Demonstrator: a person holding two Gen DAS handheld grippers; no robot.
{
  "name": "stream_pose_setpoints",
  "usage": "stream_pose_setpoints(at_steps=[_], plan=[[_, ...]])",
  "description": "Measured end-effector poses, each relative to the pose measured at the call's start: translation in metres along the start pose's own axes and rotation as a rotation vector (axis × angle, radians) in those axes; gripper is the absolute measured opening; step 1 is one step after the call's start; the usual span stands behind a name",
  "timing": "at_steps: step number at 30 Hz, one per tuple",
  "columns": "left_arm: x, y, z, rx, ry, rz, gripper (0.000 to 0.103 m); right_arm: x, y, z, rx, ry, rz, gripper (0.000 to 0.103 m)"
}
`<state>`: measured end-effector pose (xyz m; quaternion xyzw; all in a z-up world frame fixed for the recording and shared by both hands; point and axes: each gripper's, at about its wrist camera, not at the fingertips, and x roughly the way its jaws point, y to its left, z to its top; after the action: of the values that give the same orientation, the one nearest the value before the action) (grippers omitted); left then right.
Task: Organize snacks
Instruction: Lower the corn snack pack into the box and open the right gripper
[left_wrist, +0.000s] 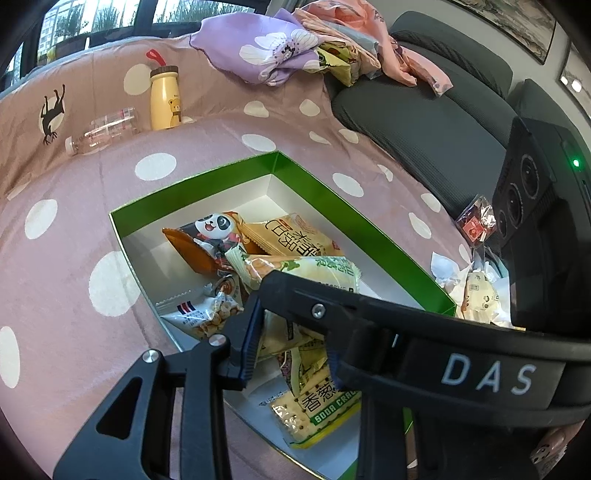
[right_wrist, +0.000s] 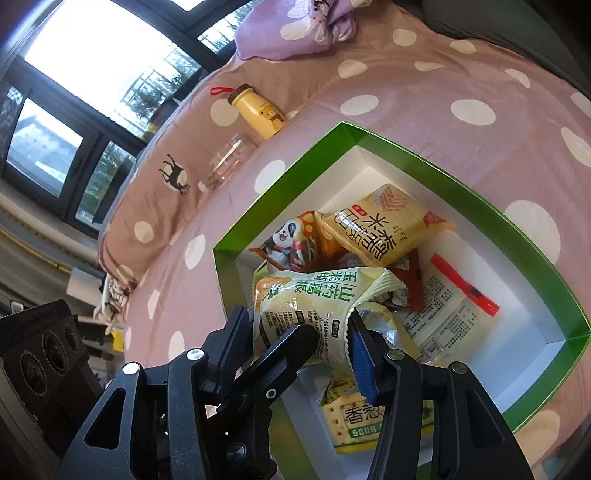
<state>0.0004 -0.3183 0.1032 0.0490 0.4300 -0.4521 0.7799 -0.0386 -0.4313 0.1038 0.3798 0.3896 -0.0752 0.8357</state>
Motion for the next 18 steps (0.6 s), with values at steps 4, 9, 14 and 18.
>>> stream_pose_setpoints(at_steps=[4, 9, 14, 18], plan=[[0.0033, 0.0012, -0.0002, -0.017, 0.009, -0.010, 0.030, 0.0014, -0.0024, -0.0001, 0.007, 0.002, -0.006, 0.055], [0.0052, 0.0008, -0.0005, -0.018, 0.013, -0.012, 0.030, 0.0015, -0.0031, 0.0003, 0.008, 0.001, -0.007, 0.055], [0.0074, 0.0009, -0.0005, -0.023, 0.017, -0.011, 0.030, 0.0032, -0.0064, 0.0009, 0.016, 0.002, -0.010, 0.055], [0.0092, 0.0013, -0.0003, -0.025, 0.022, -0.008, 0.030, 0.0036, -0.0081, 0.0013, 0.022, 0.002, -0.008, 0.055]])
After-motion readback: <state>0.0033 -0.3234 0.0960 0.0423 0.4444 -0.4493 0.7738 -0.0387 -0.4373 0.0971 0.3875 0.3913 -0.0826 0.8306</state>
